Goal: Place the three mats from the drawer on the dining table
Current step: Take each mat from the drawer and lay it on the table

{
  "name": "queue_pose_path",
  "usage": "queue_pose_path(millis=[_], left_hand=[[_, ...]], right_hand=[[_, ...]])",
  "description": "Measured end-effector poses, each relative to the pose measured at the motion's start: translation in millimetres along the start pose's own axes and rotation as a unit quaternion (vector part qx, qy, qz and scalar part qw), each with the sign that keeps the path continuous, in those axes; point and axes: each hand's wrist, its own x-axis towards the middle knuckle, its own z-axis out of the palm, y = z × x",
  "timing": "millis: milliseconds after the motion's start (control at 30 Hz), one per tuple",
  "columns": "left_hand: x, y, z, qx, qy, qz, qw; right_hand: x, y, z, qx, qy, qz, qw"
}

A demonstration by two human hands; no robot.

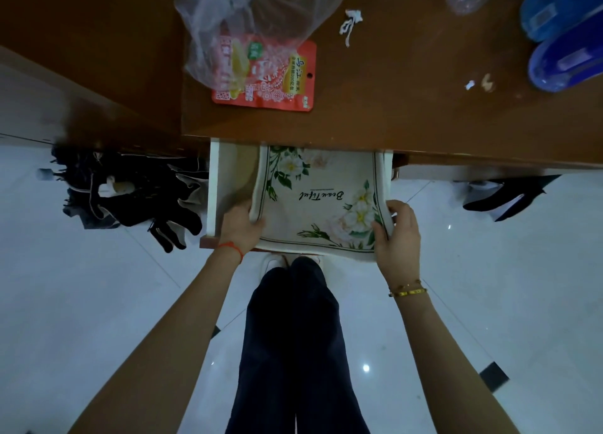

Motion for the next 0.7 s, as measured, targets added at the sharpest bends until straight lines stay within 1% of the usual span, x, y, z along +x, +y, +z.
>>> queue_pose_path(millis=[167, 300, 433, 500, 600, 700], left_hand=[[-30.2, 7.1, -8.1, -0.056, -0.004, 0.009, 0.998], [-61.9, 7.8, -15.9, -0.080, -0.008, 0.018, 0.997], [-108.4, 15.8, -34.9, -0.151, -0.023, 0.033, 0.988], [-135.9, 16.7, -48.9, -0.177, -0.036, 0.045, 0.983], [-176.6, 16.4, -72.9, -0.175, -0.042, 0.068, 0.981], [-218.2, 34.9, -99.3, -0.188, -0.048, 0.098, 0.976]], right_hand=[[-10.9, -11.6, -11.0, 0.018, -0.022, 0.034, 0.999], [-29.7, -22.8, -29.3, 0.019, -0.043, 0.062, 0.997], [-57.5, -36.7, -60.1, 0.050, -0.047, 0.088, 0.994], [-74.9, -44.1, -76.8, 0.059, -0.042, 0.097, 0.993], [-108.1, -61.1, -105.5, 0.088, -0.023, 0.116, 0.989], [-143.3, -89.2, -140.4, 0.103, 0.009, 0.103, 0.989]])
